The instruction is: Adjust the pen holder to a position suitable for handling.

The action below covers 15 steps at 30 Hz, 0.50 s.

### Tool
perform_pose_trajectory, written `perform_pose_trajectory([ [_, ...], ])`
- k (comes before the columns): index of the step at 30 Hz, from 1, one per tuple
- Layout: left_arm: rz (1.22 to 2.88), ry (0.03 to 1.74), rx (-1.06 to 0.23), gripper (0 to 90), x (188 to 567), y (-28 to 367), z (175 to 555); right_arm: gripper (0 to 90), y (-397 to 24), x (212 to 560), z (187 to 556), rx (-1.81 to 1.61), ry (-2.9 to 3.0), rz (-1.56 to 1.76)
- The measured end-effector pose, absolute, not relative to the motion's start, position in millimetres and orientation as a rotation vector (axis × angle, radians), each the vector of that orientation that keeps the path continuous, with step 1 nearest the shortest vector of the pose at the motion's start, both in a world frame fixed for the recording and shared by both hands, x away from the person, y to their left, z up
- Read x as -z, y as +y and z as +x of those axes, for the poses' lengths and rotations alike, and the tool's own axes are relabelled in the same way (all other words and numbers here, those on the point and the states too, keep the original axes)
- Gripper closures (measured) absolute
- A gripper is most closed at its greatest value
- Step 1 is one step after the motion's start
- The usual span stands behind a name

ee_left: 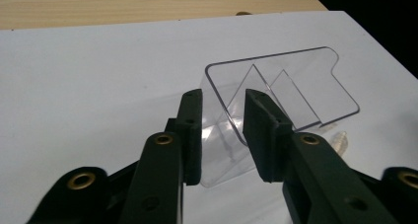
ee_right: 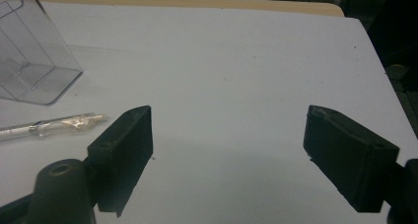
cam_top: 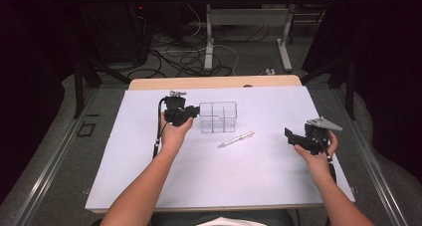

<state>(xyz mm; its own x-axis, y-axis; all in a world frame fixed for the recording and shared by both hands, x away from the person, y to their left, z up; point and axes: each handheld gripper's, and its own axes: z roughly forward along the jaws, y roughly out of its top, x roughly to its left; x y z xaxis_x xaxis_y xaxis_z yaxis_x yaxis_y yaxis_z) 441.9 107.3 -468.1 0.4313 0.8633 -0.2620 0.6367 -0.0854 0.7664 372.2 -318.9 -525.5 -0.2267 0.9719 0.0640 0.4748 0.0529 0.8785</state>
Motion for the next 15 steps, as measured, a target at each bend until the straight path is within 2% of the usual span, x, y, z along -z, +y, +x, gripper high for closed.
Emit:
perform_pose_trajectory([
  [9, 1.812, 1.213, -0.306, 49.7, 468, 117, 426, 26.6, -314, 523, 370, -1.081, 1.795, 1.364],
  [15, 1.797, 1.174, -0.327, 45.0, 473, 127, 416, 30.2, -314, 522, 369, -1.091, 1.791, 1.338],
])
